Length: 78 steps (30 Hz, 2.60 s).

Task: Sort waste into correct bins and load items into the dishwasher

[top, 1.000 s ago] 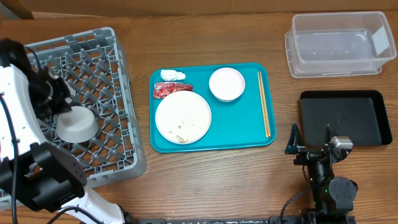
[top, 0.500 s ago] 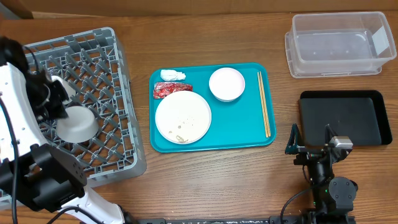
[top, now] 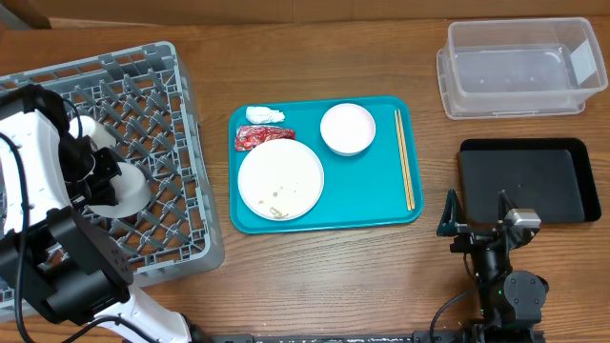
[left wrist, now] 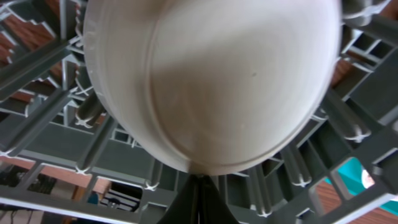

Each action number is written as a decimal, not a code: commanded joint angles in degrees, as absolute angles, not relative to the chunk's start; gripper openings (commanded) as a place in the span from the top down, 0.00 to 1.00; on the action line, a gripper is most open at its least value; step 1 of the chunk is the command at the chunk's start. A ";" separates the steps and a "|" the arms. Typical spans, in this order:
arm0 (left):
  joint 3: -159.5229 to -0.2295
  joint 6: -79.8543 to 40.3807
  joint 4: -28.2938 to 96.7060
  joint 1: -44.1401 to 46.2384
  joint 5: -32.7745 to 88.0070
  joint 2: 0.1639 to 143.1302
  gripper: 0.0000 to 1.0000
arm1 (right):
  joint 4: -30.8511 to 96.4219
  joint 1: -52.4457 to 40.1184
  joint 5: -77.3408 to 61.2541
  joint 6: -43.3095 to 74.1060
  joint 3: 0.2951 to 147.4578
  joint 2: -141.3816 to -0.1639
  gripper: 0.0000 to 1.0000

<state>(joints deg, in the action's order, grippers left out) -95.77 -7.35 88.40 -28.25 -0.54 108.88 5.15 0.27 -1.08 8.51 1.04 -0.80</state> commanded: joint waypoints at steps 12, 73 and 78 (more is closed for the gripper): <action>-96.82 -9.74 87.72 -28.60 -4.43 108.64 0.96 | 4.84 -0.03 -0.69 8.10 0.45 -0.16 0.00; -106.41 -0.73 89.65 -28.05 20.67 108.47 0.65 | 4.82 -0.03 -0.67 8.10 0.45 -0.16 0.00; -106.41 1.34 91.31 -24.40 23.66 107.83 0.56 | 4.82 -0.03 -0.69 8.08 0.45 -0.16 0.00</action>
